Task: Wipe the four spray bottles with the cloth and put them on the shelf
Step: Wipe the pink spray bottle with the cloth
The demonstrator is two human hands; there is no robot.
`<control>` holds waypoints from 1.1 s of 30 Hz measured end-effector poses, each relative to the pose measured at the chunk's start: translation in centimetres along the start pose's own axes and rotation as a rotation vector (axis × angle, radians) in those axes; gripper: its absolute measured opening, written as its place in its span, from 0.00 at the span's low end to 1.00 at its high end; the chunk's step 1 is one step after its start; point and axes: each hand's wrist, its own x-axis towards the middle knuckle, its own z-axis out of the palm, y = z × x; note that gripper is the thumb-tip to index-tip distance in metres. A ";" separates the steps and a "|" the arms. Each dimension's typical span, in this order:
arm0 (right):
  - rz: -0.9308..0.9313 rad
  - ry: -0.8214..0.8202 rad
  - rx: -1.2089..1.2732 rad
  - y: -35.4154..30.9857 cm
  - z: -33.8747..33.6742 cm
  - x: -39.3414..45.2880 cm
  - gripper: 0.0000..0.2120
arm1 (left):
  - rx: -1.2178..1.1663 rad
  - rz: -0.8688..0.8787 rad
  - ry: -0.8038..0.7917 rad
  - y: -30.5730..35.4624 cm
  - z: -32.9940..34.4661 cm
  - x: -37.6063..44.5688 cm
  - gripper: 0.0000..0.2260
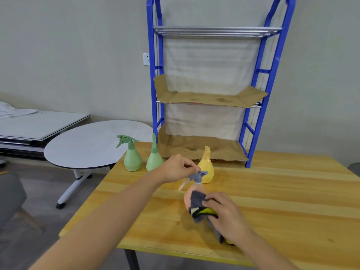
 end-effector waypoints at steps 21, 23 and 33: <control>0.208 0.494 0.059 -3.9 1.7 3.7 0.24 | -0.376 -0.114 -0.144 -1.6 -0.2 -0.5 0.13; 0.035 0.340 0.017 -4.7 2.4 3.3 0.24 | -0.384 -0.123 -0.145 -1.8 -0.5 -0.6 0.13; -0.026 0.313 0.067 -4.8 2.7 3.6 0.25 | -0.398 -0.114 -0.151 -1.9 -0.5 -0.5 0.13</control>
